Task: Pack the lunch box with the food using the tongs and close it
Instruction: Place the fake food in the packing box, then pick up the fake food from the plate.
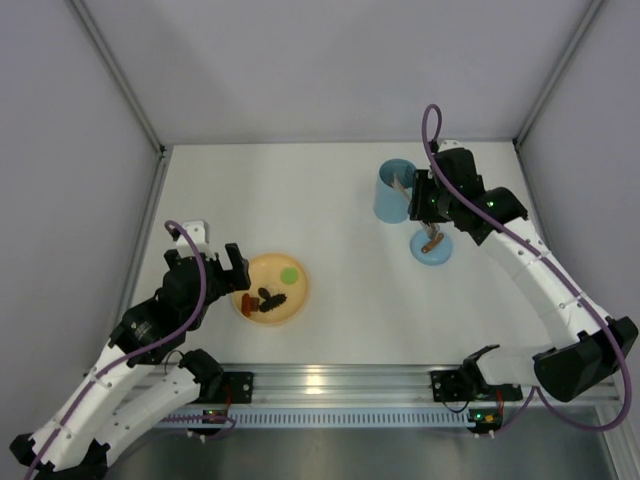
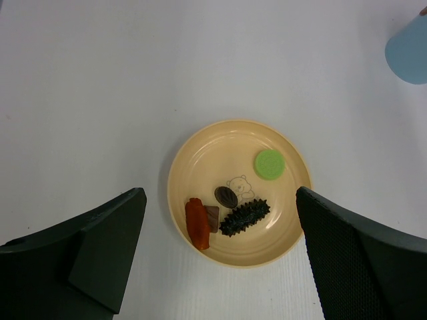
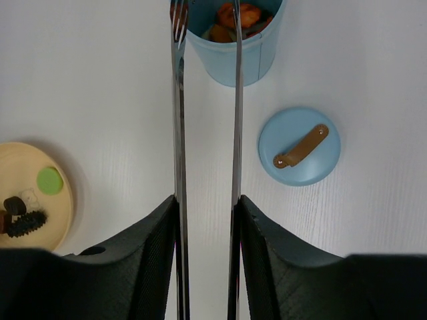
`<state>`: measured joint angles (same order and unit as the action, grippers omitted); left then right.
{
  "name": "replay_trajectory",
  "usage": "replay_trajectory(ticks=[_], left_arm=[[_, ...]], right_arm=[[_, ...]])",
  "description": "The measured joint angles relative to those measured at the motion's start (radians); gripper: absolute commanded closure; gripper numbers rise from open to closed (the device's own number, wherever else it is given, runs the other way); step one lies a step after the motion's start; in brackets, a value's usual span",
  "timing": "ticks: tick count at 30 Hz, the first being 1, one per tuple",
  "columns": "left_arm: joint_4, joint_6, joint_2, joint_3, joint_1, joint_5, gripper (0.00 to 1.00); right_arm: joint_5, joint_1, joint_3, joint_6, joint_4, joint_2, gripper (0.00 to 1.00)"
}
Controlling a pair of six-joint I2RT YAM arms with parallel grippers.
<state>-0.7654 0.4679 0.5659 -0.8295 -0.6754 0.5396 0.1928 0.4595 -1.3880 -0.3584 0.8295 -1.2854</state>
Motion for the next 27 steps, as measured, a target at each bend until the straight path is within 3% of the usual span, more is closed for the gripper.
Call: replay_trajectory(ticks=[14,27], left_arm=[[0.0,0.0,0.0,0.0,-0.001,0.0,0.01],[0.0,0.001,0.002,0.0,-0.001,0.0,0.01]], right_arm=[[-0.025,0.031,0.0,-0.001,0.002,0.04,0.62],[0.019,0.478,0.046,-0.077,-0.025,0.047,0.62]])
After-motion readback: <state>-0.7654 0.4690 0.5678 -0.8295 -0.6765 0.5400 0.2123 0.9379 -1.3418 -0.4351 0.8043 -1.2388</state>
